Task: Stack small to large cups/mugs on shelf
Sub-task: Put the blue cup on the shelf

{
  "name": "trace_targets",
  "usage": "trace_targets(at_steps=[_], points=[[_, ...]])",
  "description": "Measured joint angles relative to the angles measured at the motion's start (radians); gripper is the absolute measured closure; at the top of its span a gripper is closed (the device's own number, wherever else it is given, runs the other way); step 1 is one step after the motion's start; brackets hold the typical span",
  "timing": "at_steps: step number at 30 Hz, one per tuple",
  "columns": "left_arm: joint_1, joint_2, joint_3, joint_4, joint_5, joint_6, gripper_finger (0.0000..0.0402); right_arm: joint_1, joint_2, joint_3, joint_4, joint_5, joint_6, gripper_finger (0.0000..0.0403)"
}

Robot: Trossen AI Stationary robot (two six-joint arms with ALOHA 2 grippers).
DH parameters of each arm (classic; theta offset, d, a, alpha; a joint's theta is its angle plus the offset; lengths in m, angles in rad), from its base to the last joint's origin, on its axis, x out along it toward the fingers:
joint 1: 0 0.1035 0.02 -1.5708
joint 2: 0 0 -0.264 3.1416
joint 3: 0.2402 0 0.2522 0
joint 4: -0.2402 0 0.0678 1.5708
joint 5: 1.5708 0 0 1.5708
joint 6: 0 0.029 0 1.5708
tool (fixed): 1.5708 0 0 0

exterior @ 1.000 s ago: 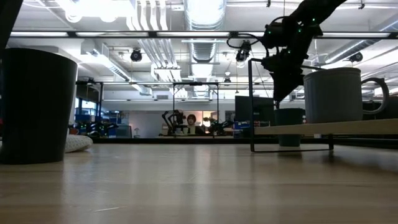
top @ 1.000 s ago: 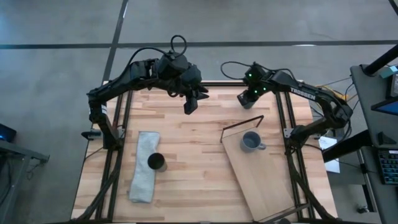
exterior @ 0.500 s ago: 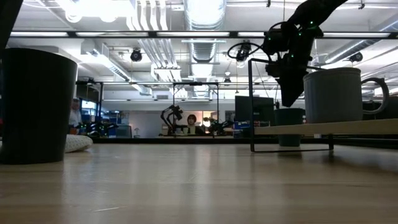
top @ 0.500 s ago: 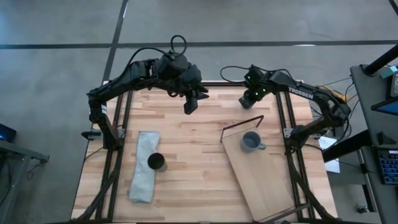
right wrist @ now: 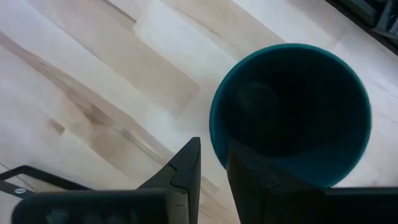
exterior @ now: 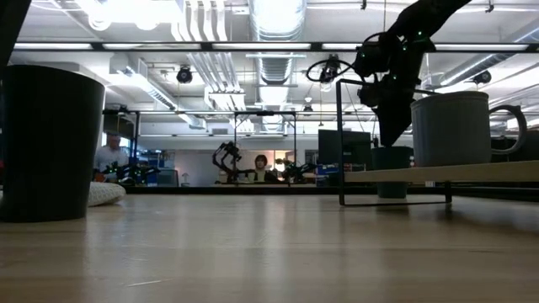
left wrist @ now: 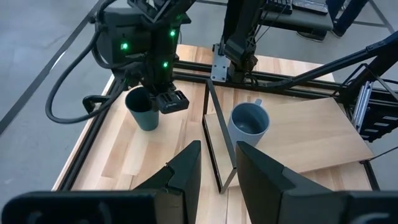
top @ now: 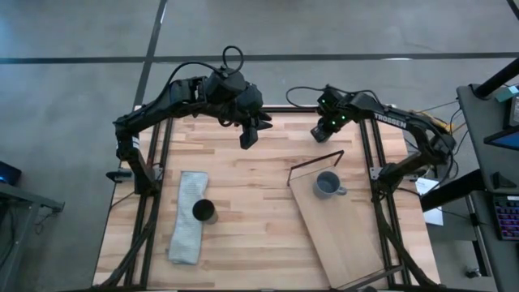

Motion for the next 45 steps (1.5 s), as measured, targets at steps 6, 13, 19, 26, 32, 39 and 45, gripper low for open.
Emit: trace_targets(at_steps=[6,13,19,26,32,39,45], points=[[0.0,0.0,-0.001,0.0,-0.006,0.0,0.0316,0.0,0.053,-0.001,0.005,0.005,-0.03,0.0335],[0.0,0.0,-0.002,0.0,-0.017,0.001,0.0316,0.0,0.082,-0.001,0.009,0.022,-0.043,0.0356],[0.0,0.0,-0.014,0.0,-0.016,0.0,0.0316,0.0,0.059,-0.001,0.013,0.037,-0.067,0.0392],[0.0,0.0,-0.032,-0.002,-0.016,0.0,0.0316,0.017,-0.026,0.019,-0.087,0.018,-0.067,0.0394],[0.0,0.0,-0.032,0.0,-0.018,0.0,0.0316,0.069,-0.17,0.093,-0.14,0.019,-0.12,0.0394],[0.0,-0.007,-0.032,-0.024,-0.029,-0.001,0.0316,0.188,-0.354,0.251,-0.263,0.021,-0.125,0.0394],[0.0,-0.009,-0.032,-0.102,-0.097,-0.001,0.0316,0.421,-0.481,0.348,-0.339,0.022,-0.153,0.0394]])
